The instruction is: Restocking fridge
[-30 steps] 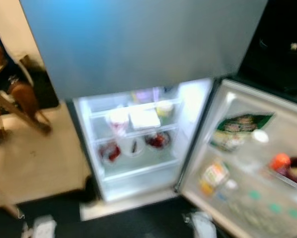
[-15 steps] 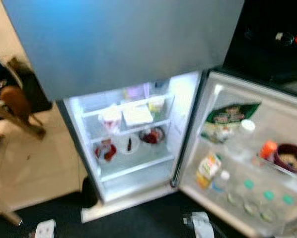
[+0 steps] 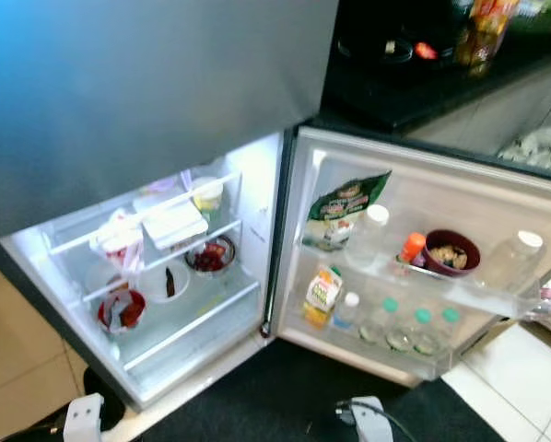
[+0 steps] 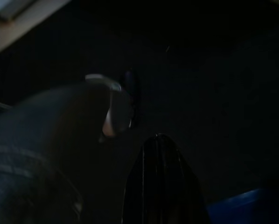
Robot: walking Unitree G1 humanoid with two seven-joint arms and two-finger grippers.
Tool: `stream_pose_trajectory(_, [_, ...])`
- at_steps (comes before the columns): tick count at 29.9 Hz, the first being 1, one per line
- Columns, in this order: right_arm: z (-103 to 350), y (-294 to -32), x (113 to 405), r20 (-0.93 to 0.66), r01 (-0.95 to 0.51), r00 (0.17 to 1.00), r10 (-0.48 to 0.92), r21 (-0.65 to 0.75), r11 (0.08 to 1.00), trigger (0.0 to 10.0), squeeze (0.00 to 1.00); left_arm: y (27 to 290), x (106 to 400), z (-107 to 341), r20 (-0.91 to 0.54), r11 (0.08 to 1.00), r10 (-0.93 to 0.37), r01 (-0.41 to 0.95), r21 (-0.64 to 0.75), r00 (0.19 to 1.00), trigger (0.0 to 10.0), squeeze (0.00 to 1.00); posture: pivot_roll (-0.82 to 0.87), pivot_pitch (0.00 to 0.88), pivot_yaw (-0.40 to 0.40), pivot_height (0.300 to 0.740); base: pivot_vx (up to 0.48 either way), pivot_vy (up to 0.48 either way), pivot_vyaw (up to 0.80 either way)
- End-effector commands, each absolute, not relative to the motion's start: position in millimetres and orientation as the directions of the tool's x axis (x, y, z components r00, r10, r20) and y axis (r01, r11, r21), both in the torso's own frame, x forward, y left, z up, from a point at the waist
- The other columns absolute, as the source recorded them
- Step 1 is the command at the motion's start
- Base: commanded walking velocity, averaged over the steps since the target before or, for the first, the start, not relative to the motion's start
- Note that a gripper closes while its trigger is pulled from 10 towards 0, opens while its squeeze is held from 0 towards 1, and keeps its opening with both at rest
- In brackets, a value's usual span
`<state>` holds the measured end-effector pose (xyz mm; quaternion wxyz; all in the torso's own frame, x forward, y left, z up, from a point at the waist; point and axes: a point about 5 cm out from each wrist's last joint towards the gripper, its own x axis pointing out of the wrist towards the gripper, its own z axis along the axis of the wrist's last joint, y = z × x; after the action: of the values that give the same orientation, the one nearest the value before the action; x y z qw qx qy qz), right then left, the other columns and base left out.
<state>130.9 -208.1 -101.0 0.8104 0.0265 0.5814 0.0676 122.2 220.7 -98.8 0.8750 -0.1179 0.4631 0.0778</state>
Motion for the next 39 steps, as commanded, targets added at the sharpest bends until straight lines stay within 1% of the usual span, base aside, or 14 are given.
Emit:
stream_pose_trajectory(1, [-102.6,-207.2,126.3,-0.943,-0.075,0.3,0.143,0.126,0.989,10.0,0.0,219.5,119.8,-99.9,-0.834,0.959,0.02,-0.248,-0.141,0.551,10.0,0.0,-0.06,0.0,-0.008,0.74,0.0,0.0,-0.74])
stream_pose_trajectory(7, [-101.5,-207.4,130.1,-0.937,-0.057,0.322,0.134,0.122,0.991,10.0,0.0,219.1,121.6,-99.2,-0.829,0.958,0.013,-0.244,-0.15,0.559,10.0,0.0,-0.06,0.0,-0.008,0.74,0.0,0.0,-0.74])
stream_pose_trajectory(11, [-100.8,-208.9,132.0,-0.938,-0.046,0.326,0.122,0.113,0.993,10.0,0.0,217.4,123.8,-98.8,-0.826,0.962,-0.004,-0.224,-0.158,0.563,10.0,0.0,-0.06,0.0,-0.009,0.74,0.0,0.0,0.0])
stream_pose_trajectory(18, [-100.9,-209.2,131.4,-0.938,-0.049,0.326,0.119,0.109,0.993,10.0,0.0,213.0,122.4,-99.8,-0.826,0.957,-0.038,-0.217,-0.192,0.562,10.0,0.0,-0.06,0.0,-0.008,0.74,0.0,-0.455,0.0])
stream_pose_trajectory(39, [-100.6,-208.1,133.1,-0.933,-0.042,0.339,0.122,0.114,0.993,10.0,0.0,212.6,121.7,-100.0,-0.827,0.957,-0.051,-0.209,-0.201,0.56,10.0,0.0,-0.06,0.0,-0.005,0.74,0.0,-0.48,0.0])
